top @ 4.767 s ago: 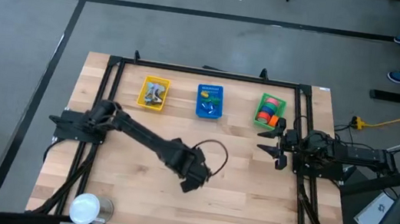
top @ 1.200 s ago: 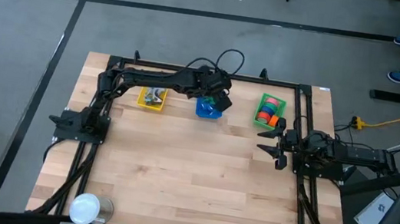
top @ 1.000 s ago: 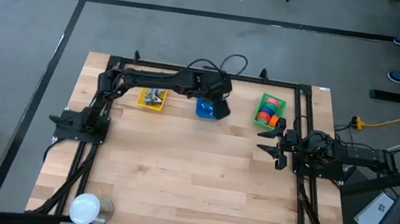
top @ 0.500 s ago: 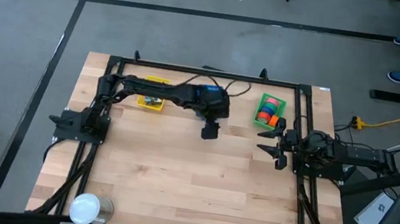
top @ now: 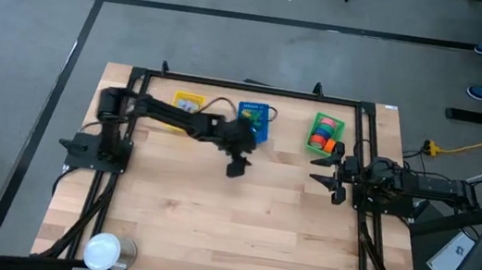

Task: Pick and place Stapler, Stapler remover, tape
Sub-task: Return to Home Position

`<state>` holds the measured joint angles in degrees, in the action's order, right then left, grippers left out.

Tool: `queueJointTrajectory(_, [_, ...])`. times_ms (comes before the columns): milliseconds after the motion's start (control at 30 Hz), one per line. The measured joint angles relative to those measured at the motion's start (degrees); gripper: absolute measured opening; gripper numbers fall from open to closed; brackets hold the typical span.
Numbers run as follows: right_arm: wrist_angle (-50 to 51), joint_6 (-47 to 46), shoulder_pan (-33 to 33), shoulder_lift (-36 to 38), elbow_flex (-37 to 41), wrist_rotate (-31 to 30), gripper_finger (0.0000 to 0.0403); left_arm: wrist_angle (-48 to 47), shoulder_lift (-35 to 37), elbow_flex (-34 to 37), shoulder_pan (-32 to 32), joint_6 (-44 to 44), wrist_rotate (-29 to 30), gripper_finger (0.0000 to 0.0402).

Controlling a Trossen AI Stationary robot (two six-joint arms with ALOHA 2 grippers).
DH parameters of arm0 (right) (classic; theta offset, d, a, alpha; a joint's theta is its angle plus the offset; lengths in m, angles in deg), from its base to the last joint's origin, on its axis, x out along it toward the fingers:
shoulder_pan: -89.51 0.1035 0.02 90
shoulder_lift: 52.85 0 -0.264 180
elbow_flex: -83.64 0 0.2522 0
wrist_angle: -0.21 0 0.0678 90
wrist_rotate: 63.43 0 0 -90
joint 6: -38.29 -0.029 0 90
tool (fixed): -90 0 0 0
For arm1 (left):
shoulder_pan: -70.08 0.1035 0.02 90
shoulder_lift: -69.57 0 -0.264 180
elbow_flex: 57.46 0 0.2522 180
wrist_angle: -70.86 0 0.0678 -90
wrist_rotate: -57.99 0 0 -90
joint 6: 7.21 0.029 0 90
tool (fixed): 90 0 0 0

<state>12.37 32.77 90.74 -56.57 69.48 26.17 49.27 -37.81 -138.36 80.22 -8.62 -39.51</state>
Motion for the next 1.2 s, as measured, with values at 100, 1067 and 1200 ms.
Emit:
queueJointTrajectory(100, [0.02, -0.02, 0.00, 0.00, 0.00, 0.01, 0.0210, 8.10, 7.34, 9.51, 0.14, -1.52, 2.46, 0.0210])
queueJointTrajectory(1067, [0.00, 0.00, 0.02, 0.00, 0.00, 0.00, 0.0211, 35.14, 68.12, 61.25, -6.26, -7.84, 5.46, 0.0212])
queueJointTrajectory(1200, [0.02, -0.01, 0.00, 0.00, 0.02, 0.00, 0.0211, 35.07, 71.85, 62.62, -8.94, -8.00, 6.26, 0.0210])
